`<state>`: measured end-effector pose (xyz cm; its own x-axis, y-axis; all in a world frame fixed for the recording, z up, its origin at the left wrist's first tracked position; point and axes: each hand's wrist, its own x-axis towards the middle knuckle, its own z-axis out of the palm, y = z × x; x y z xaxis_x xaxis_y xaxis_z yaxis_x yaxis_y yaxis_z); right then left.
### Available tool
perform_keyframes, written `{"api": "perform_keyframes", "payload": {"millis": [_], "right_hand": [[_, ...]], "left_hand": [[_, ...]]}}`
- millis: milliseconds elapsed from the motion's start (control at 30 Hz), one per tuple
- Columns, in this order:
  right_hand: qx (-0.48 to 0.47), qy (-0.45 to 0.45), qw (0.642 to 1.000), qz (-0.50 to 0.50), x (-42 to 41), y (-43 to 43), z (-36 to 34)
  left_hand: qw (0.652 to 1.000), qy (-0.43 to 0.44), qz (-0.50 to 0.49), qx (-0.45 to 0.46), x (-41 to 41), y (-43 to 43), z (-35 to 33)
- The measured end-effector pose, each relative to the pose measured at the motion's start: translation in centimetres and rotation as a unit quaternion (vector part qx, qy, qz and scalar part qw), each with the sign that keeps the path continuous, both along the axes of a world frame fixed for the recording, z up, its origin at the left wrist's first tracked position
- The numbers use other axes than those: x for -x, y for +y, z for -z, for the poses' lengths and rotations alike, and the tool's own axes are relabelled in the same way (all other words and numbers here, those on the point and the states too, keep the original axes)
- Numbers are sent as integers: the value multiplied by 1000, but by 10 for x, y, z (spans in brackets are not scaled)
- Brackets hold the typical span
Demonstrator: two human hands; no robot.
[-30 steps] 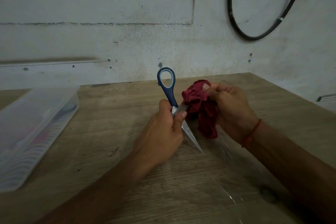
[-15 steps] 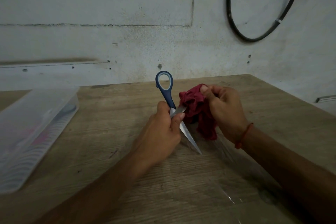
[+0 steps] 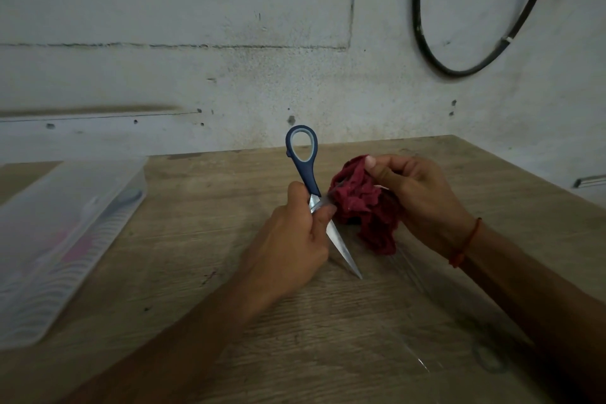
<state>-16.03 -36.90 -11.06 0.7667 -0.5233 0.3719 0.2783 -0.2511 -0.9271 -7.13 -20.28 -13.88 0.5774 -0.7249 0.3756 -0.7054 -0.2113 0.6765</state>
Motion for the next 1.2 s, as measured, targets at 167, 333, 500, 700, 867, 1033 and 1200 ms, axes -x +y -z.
{"api": "perform_keyframes", "payload": {"millis": [167,333,500,700,867,1033,1200], "right_hand": [[20,-12,999,49,-3,3,3],[29,-19,998,48,1,2,1],[-18,3,1000,-19,2,2,0],[14,-8,998,56,0,7,1],[2,20,997,71,1,8,2],[-92,50,994,26,2,14,2],[-110,84,990,33,2,24,8]], "left_hand": [[1000,0,7,-10,1,1,-2],[1000,-2,10,-21,2,1,-4],[1000,-1,4,-1,-1,1,-3],[999,-5,29,16,-1,2,-1],[983,147,104,17,-8,7,-4],[968,203,148,-19,-19,11,-10],[979,179,93,-13,-17,6,-3]]}}
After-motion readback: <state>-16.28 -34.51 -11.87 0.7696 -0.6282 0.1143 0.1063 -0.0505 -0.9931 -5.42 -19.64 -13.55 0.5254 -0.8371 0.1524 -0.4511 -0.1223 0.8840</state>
